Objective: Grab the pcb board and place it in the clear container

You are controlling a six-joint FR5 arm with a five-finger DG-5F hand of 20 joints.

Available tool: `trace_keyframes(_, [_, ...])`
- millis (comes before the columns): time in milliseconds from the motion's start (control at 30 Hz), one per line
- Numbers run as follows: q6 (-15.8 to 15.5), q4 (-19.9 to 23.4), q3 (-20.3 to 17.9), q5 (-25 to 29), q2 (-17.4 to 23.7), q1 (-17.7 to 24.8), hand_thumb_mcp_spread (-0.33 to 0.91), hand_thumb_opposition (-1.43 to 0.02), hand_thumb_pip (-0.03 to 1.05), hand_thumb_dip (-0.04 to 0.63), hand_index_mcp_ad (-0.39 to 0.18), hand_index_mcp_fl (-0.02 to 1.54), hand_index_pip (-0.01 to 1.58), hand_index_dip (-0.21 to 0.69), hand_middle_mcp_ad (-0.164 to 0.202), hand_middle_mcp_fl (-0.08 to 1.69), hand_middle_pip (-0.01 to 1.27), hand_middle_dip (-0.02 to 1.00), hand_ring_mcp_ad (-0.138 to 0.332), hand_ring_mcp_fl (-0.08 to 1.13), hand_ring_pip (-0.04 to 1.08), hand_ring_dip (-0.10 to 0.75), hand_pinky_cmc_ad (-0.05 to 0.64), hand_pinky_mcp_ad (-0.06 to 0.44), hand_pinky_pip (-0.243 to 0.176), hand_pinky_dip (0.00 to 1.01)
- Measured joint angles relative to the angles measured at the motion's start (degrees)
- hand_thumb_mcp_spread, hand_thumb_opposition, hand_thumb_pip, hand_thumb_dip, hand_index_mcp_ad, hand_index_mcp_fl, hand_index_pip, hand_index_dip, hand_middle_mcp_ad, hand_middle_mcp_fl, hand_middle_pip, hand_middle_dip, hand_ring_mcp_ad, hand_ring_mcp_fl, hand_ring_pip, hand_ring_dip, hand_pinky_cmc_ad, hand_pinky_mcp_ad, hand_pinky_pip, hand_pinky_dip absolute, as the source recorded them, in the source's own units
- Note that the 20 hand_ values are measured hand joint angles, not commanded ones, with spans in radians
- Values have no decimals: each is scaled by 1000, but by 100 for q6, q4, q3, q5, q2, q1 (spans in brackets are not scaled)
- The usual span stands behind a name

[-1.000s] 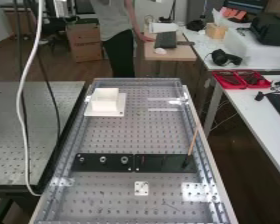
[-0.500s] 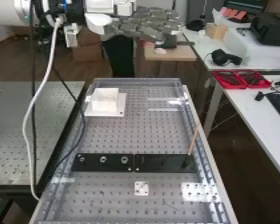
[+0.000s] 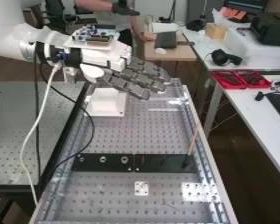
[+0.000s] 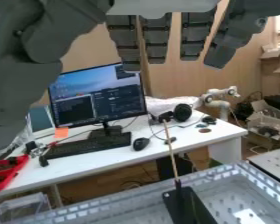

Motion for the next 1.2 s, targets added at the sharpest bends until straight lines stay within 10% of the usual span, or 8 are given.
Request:
trace_keyframes(667, [160,608,-451,648,-734,-276,497,-742,333,129,-72,506,148,222,110,5,138,91,188,12,84,-10,302,164,-106,204])
trace_keyframes(1200, [-65,838,4,204,-1526,-647,545,-785,332,176,-115,476,693,222,80,23,138,108,178,3,75,-5,269,152,-91,195])
